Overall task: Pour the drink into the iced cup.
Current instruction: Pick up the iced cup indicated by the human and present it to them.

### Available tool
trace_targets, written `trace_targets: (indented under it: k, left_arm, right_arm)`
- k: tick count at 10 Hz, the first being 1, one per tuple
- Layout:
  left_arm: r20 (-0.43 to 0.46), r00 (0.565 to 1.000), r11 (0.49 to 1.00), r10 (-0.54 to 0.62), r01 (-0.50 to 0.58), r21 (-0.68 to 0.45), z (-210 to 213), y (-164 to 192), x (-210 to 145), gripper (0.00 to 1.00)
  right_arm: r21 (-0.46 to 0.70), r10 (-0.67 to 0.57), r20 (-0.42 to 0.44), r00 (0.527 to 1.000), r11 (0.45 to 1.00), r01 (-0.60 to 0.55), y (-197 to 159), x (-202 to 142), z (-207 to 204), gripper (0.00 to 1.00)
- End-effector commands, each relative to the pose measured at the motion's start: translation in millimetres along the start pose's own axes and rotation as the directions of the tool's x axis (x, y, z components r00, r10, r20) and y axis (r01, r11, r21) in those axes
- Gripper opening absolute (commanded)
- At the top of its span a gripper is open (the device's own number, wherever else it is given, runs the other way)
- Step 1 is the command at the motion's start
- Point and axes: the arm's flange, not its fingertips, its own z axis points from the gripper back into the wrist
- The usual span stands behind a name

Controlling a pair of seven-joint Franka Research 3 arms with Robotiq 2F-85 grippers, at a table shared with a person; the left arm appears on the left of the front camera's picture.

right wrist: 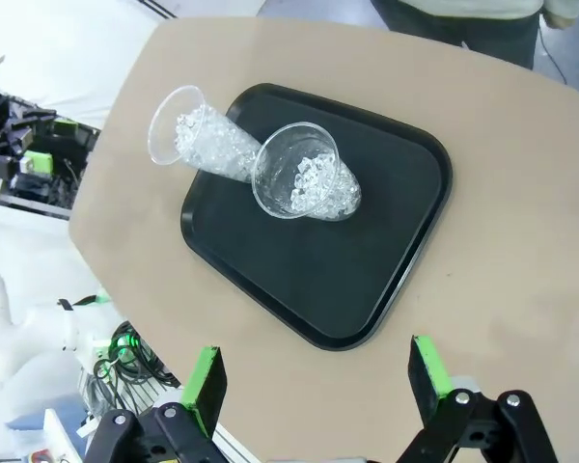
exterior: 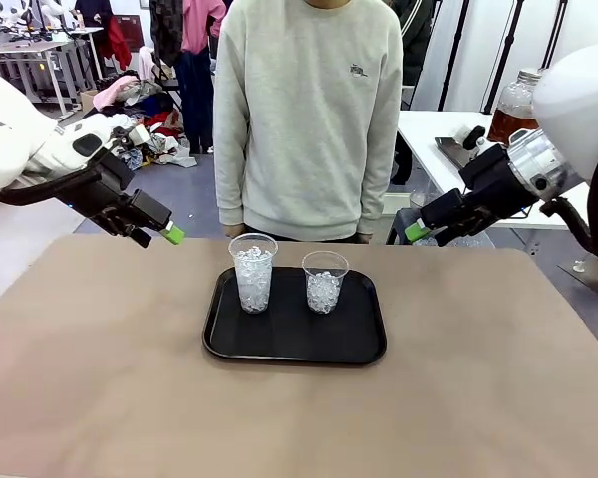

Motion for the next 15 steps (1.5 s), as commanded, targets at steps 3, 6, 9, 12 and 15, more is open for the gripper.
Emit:
trace_targets:
  k: [3,6,9,12,15]
  left_arm:
    - [0.128,0.968,0.969,0.215,-0.195,-0.153,9.1,29.5,4.6,1.0]
    - [0.061,0.951,0.9,0.303,-0.265,-0.345,8.7,60.0,11.9,1.0]
    - [-0.002,0.949,0.837,0.316,-0.279,-0.471,3.2,81.4,14.7,1.0]
    - [-0.023,0.948,0.785,0.317,-0.276,-0.554,-2.5,97.7,10.9,1.0]
    - [-0.09,0.913,0.698,0.398,-0.366,-0.616,-9.5,109.9,9.7,1.0]
  right_arm:
    - [0.156,-0.261,0.028,0.965,0.955,0.253,-20.7,11.0,9.8,1.0]
    - [0.305,-0.399,0.02,0.917,0.876,0.374,-49.5,10.5,14.9,1.0]
    - [0.439,-0.483,-0.012,0.876,0.785,0.438,-76.8,7.5,17.1,1.0]
    - [0.517,-0.513,-0.063,0.856,0.717,0.468,-99.5,6.3,14.6,1.0]
    - [0.534,-0.525,-0.081,0.847,0.695,0.482,-110.8,5.3,7.2,1.0]
